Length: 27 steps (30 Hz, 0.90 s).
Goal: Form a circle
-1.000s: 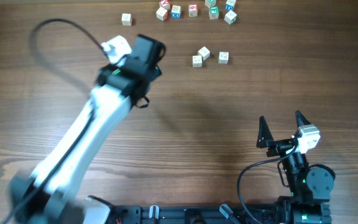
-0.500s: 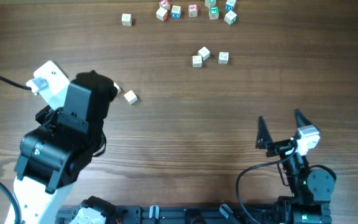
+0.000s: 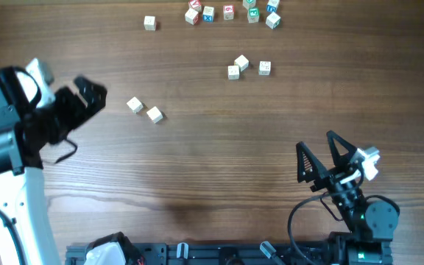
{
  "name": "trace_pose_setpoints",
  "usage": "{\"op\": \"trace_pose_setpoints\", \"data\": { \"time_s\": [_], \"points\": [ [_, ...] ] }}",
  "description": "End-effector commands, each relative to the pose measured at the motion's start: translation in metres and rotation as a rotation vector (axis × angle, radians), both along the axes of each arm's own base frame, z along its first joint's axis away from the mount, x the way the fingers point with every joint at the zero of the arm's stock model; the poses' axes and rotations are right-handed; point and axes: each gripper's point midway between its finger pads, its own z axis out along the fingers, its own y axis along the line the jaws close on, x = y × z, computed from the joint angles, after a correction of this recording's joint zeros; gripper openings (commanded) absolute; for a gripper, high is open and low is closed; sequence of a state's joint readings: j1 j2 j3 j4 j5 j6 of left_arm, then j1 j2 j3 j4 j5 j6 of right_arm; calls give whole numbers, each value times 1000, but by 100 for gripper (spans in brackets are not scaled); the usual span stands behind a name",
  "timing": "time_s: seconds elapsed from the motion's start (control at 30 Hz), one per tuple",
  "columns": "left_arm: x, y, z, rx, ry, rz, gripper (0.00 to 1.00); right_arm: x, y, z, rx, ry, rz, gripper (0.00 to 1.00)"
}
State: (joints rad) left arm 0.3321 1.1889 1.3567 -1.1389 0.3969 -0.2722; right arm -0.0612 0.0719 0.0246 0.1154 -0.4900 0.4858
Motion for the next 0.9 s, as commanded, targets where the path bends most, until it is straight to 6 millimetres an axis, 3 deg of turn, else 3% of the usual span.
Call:
{"op": "trace_pose_setpoints", "data": {
  "time_s": [0.0, 0.13, 0.27, 0.37, 0.43, 0.47, 0.53, 0.63, 0.7, 0.73, 0.87],
  "points": [
    [-37, 13, 15, 169, -24, 5, 100, 6, 4, 15, 11, 54, 29, 99],
    [-71, 1, 39, 215, -133, 14, 100, 33, 3, 14, -73, 173, 34, 100],
    [-94, -2, 42, 264, -222, 52, 100, 82, 2, 13, -104, 422, 63, 100],
    [-93, -2, 20, 233, -219, 84, 100, 122, 1, 15, -88, 649, 89, 100],
    [-88, 0, -3, 197, -178, 105, 100, 148, 12, 25, -42, 749, 180, 100],
    [-86, 1, -12, 180, -159, 117, 100, 157, 17, 30, -16, 762, 213, 100],
    [-79, 3, -37, 129, -96, 149, 100, 199, 17, 34, 42, 775, 210, 100],
    [-71, 6, -59, 80, -15, 171, 100, 242, 34, 33, 20, 635, 307, 99],
    [-66, 6, -67, 63, 24, 164, 100, 259, 41, 13, 17, 658, 278, 99],
    [-63, 7, -73, 55, 52, 164, 100, 270, 44, -9, -18, 701, 218, 99],
    [-56, 10, -87, 39, 111, 161, 100, 289, 47, -66, -201, 809, 11, 100]
  ]
}}
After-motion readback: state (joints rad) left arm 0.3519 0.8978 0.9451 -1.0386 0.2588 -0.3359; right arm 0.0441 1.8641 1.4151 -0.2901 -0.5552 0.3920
